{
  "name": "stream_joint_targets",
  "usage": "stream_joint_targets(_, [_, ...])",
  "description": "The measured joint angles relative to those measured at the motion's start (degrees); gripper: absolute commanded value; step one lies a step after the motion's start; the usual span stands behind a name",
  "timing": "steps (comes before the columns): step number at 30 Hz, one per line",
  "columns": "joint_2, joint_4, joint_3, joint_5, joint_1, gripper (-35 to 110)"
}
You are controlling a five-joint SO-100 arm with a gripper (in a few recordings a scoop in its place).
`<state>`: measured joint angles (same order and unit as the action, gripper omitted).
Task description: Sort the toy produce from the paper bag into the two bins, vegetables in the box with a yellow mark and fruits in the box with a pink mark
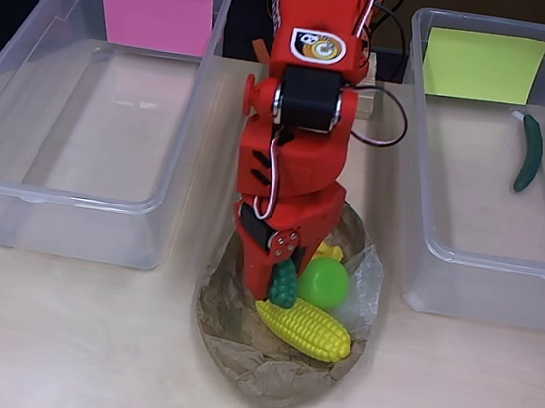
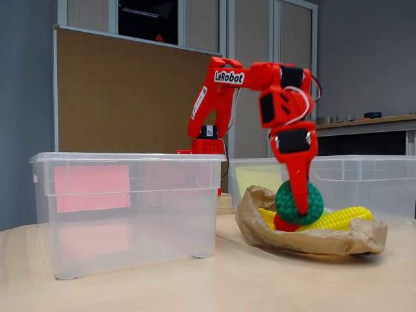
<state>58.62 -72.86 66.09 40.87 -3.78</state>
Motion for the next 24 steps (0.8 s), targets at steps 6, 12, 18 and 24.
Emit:
stream_joint_targets(6, [10.28,-16.96,-4.83,3.43,-9.49,4])
stream_joint_targets(12, [23.64,-26.02,-2.72,20.13,-23.82,5])
stream_joint_targets(18, [33.13,-26.1,8.53,48.52,-42.71,5])
stream_joint_targets(24, [35.77,-20.3,20.83,76.9,-57.3,6])
